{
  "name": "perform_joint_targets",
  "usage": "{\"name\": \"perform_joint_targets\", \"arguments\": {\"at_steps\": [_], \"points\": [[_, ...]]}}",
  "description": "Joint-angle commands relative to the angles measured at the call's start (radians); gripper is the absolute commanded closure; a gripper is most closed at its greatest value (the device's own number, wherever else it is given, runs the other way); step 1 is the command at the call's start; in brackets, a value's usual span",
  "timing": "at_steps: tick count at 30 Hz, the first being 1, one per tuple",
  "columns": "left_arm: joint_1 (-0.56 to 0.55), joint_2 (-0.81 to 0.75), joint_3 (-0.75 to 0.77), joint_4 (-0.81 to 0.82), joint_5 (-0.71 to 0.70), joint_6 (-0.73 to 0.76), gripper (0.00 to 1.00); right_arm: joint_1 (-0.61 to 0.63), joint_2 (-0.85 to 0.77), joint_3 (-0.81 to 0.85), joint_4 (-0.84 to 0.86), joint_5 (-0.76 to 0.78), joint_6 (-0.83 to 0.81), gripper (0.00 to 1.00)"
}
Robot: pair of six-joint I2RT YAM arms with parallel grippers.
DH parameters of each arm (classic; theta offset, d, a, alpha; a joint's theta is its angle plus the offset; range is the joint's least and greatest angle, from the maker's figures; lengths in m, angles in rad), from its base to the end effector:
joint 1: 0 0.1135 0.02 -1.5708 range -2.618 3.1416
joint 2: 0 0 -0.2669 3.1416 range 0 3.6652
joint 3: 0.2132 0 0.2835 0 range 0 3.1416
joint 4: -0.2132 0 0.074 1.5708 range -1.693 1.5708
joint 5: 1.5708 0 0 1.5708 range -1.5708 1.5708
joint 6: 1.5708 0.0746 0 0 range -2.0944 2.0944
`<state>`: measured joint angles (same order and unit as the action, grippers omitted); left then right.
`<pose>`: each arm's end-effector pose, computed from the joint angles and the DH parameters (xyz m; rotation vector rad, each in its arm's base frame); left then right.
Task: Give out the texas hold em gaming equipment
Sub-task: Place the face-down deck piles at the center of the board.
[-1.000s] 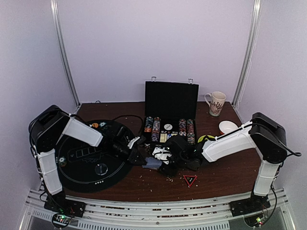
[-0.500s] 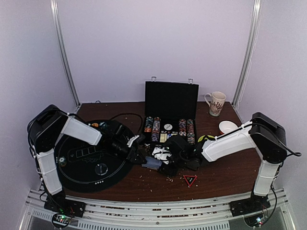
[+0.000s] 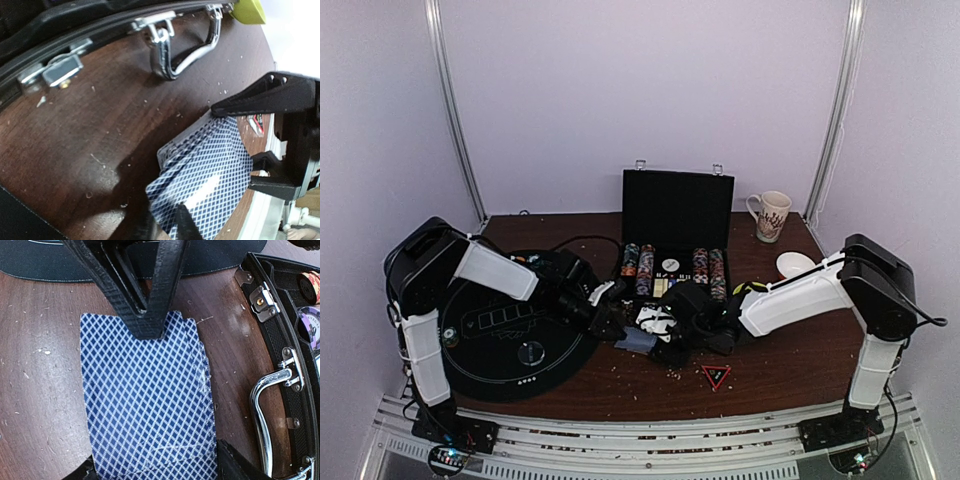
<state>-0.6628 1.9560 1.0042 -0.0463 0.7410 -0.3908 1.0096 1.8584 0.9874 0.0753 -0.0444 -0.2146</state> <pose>0.2842 -0.2857 0.0615 0.6766 2.6510 -1.3151 0.2228 0.3607 0.0900 -1.4019 1.9589 0.4299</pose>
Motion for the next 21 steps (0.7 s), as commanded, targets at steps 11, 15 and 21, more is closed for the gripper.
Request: {"name": "perform_joint_targets", "arguments": {"at_steps": [11,15,21], "points": [[0.013,-0.022,-0.009,0.035,0.007,-0.013,1.0,-0.003,0.016,-0.005,-0.065,0.038,-0.022,0.3],[0.017,-0.038,-0.01,0.036,0.033,0.001,1.0,-0.003,0.013,-0.009,-0.07,0.041,-0.029,0.29],[0.017,-0.075,-0.011,0.002,0.04,0.071,1.0,-0.002,0.009,-0.009,-0.08,0.039,-0.037,0.25]]}}
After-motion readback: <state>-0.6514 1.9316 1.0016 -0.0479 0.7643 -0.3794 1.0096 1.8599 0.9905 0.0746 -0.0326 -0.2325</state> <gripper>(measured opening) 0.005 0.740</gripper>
